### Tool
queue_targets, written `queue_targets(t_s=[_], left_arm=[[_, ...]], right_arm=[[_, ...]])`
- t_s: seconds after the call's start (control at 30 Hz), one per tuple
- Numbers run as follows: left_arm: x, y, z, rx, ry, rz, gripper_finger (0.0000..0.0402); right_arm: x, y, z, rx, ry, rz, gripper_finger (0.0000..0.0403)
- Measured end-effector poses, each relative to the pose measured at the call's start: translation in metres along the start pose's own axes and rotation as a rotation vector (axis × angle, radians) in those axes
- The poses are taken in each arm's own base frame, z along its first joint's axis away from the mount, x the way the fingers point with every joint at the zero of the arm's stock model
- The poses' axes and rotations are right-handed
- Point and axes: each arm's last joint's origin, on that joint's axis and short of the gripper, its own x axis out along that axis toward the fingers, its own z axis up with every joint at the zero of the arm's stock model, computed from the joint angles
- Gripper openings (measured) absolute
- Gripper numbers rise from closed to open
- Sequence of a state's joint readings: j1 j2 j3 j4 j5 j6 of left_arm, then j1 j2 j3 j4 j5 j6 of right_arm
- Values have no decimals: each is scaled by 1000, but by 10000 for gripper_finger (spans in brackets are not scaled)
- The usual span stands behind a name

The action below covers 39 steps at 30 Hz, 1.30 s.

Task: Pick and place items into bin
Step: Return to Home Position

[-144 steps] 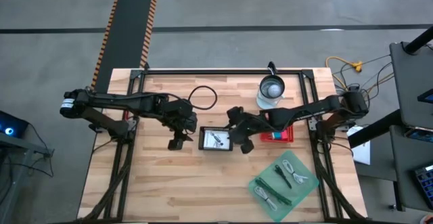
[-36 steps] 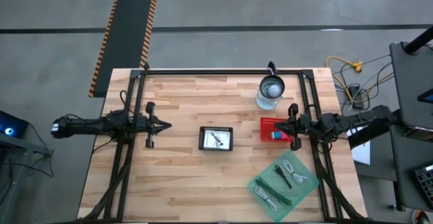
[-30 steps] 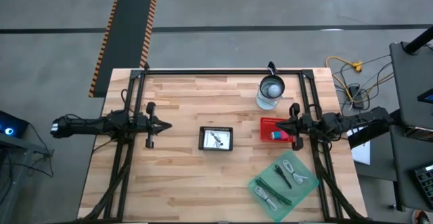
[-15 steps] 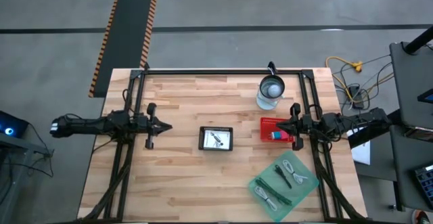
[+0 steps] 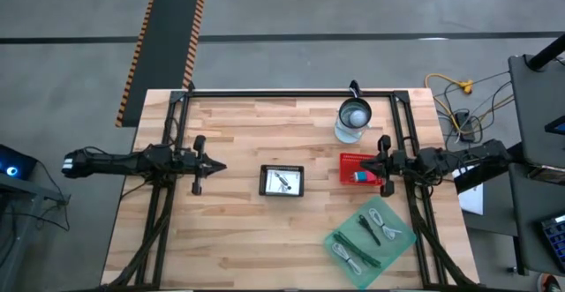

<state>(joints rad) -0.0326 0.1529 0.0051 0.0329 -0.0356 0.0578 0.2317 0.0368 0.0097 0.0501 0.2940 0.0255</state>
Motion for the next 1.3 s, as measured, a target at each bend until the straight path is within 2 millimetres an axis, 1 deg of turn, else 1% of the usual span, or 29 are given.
queue_targets(t_s=[0.27,1.3], left_arm=[[0,0,3,0,-23,0,0],[0,0,3,0,-23,-2,0]], right_arm=[[1,0,-1,-2,12,3,8],[1,0,-1,-5,11,5,8]])
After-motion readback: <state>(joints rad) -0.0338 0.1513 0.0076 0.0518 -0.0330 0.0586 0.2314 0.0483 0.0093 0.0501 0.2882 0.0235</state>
